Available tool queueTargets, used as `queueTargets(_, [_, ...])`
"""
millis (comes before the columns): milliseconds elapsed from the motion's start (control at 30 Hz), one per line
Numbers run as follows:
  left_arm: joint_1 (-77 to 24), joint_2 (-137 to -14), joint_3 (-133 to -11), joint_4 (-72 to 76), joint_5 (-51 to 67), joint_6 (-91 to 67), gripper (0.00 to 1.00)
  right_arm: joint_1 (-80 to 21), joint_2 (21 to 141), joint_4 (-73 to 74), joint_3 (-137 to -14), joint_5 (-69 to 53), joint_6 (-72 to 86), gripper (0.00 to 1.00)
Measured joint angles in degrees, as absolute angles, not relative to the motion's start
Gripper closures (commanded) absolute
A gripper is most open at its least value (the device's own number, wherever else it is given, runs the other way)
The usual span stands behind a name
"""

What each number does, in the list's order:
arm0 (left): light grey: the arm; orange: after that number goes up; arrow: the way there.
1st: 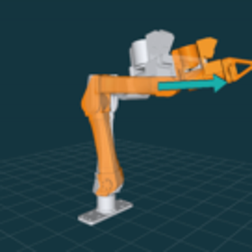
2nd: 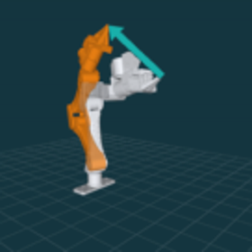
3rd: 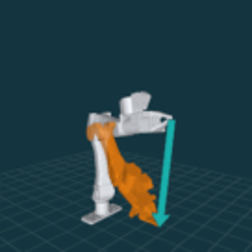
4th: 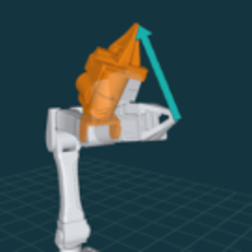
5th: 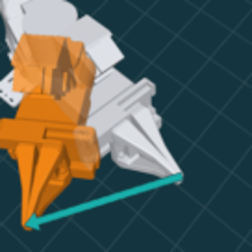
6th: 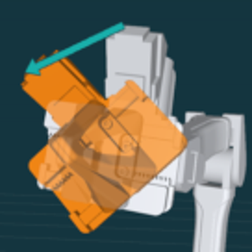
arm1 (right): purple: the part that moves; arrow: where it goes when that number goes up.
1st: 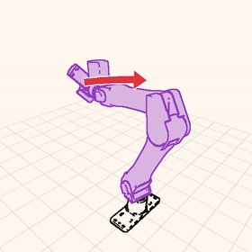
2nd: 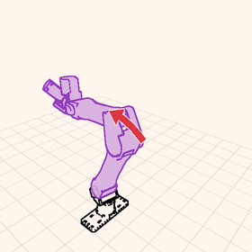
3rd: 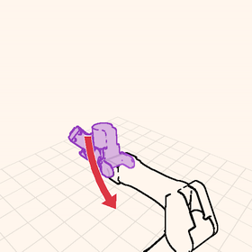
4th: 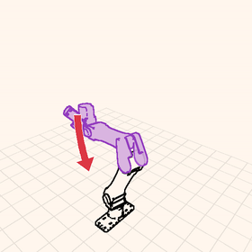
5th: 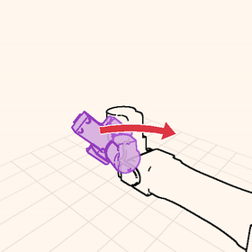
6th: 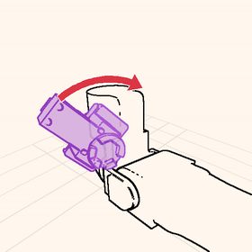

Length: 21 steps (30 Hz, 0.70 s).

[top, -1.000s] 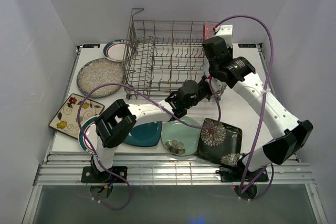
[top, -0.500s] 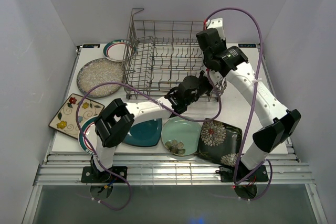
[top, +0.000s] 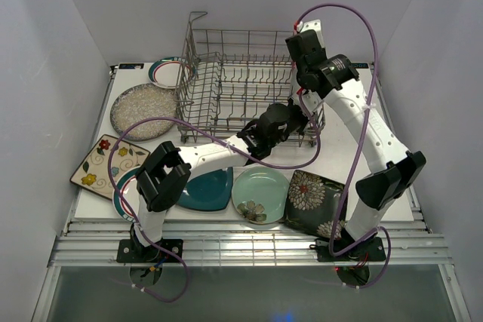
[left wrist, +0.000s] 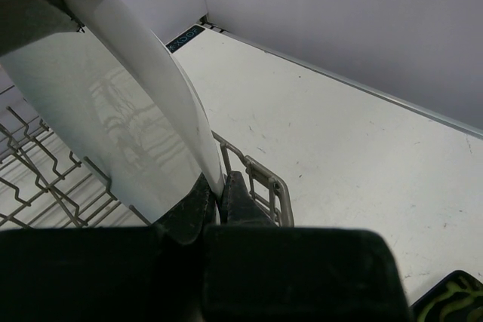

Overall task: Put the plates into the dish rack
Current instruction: Insert the plate into the dish rack.

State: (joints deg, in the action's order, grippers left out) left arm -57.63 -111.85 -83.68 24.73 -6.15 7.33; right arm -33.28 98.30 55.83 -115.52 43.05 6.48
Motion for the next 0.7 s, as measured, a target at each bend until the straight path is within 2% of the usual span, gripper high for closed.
queueTargets(367, [-57.80, -111.98, -86.98, 20.23, -7.16, 4.43, 1.00, -31.33, 102.06, 61.17, -122.89, 39.44, 5.76, 0.92])
queueTargets(633, [-57.89, -112.33, -88.77, 17.56, -7.18, 3.79, 1.00, -28.86, 102.15, 61.60, -123.55, 35.31, 5.98, 0.92])
queueTargets(700, [-57.89, -112.57, -88.99, 17.58, -7.27, 3.81, 0.97, -28.40, 102.15, 61.45, -123.55, 34.54, 6.02, 0.92])
